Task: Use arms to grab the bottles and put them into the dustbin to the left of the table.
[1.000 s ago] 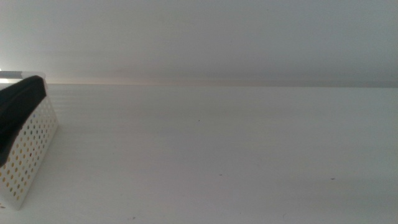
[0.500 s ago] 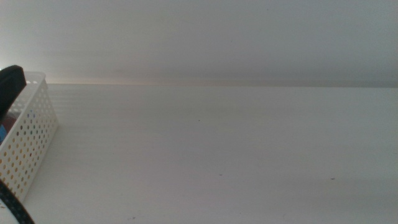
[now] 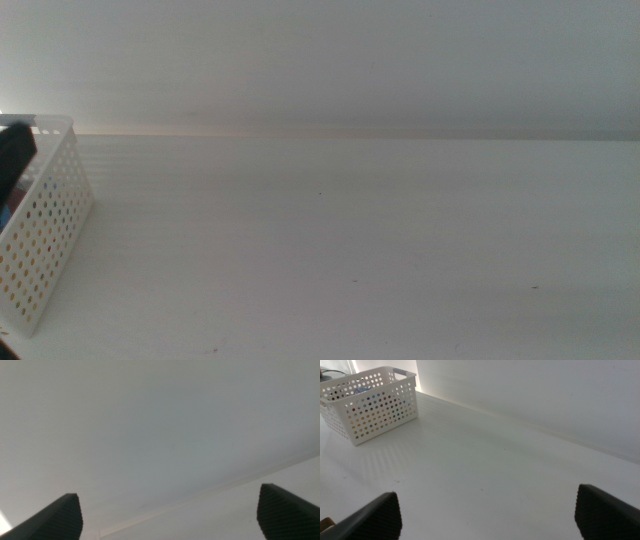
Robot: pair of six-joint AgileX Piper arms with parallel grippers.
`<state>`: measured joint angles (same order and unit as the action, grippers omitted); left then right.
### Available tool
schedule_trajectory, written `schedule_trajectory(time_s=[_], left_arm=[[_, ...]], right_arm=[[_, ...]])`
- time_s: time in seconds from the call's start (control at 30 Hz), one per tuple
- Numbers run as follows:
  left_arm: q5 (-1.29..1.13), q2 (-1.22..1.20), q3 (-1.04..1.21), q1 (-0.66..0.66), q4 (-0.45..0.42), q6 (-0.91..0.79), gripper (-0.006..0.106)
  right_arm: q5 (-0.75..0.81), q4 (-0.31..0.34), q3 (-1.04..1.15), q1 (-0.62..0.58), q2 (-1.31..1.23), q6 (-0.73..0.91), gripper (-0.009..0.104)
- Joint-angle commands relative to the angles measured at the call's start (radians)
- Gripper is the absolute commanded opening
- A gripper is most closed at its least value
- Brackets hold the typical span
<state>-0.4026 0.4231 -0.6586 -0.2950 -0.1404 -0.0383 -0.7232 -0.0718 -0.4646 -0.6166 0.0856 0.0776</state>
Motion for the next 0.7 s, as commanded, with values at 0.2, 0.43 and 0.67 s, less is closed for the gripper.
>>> schedule_trajectory(time_s=[0.2, 0.43, 0.67], left_arm=[[0.039, -0.168, 0.237, 0.121, 0.078, 0.0, 0.094], [0.04, -0.274, 0.367, 0.226, 0.088, 0.0, 0.094], [0.135, -0.294, 0.421, 0.259, 0.088, 0.0, 0.094]], right_arm=[[0.057, 0.2, 0.032, -0.002, -0.008, 0.007, 0.093], [0.167, 0.192, 0.151, 0.008, -0.006, 0.005, 0.093], [0.216, 0.098, 0.203, 0.158, -0.006, 0.005, 0.093]])
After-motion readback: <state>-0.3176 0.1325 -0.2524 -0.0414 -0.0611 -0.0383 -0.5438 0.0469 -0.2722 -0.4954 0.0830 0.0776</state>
